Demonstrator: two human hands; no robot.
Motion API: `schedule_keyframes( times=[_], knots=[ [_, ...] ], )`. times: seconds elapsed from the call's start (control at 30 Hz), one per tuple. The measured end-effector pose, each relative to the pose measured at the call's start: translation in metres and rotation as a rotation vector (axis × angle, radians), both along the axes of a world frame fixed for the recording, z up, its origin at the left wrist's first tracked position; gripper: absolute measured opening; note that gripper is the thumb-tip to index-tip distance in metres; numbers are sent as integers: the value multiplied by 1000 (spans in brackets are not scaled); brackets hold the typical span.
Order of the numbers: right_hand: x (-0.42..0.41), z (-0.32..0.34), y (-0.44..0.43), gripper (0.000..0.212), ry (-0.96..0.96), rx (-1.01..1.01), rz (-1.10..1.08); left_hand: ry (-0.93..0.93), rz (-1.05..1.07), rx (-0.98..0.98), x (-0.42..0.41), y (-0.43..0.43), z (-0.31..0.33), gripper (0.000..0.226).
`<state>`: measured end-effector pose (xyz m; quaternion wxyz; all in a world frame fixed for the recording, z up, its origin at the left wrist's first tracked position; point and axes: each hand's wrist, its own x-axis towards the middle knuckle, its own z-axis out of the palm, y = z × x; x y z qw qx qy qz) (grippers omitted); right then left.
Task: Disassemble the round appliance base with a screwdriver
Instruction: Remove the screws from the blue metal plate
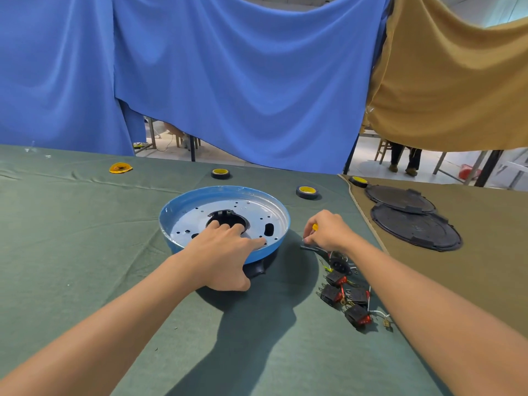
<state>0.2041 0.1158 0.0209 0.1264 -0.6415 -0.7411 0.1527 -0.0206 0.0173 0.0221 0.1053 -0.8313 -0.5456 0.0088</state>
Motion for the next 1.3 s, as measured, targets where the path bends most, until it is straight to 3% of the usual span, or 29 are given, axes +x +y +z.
schedule_keyframes(
  times=[0.2, 0.37, 0.5, 0.63, 0.73, 0.93, 1.03, 1.13, 1.3],
  knots=[
    [-1, 4, 1, 5, -44, -34, 40, 22, -10, 15, -2, 1, -3, 65],
    [-11, 20, -6, 28, 200, 54, -28, 43, -13, -24, -5, 0, -2, 72],
    [-33, 27, -16, 42, 256, 90, -21, 46, -46, -43, -10, -9, 2, 77],
    [-49, 25, -23, 22, 128, 51, -30, 57, -78, -49, -17, -20, 7, 85],
    [-49, 27, -30, 16, 150, 8, -22, 36, -60, -114, -30, -29, 11, 84],
    [-46, 38, -52, 12, 165, -285, 77, 3, 80, -359, -41, -37, 29, 76],
    [-46, 39, -50, 24, 138, -207, 21, -1, 54, -165, -16, -36, 31, 76],
    [-51, 37, -46, 18, 241, -71, -42, -95, 20, 11, 9, -32, 23, 76],
    [-56, 32, -45, 23, 217, -24, -73, -87, 14, 8, 16, -29, 6, 61]
  ],
)
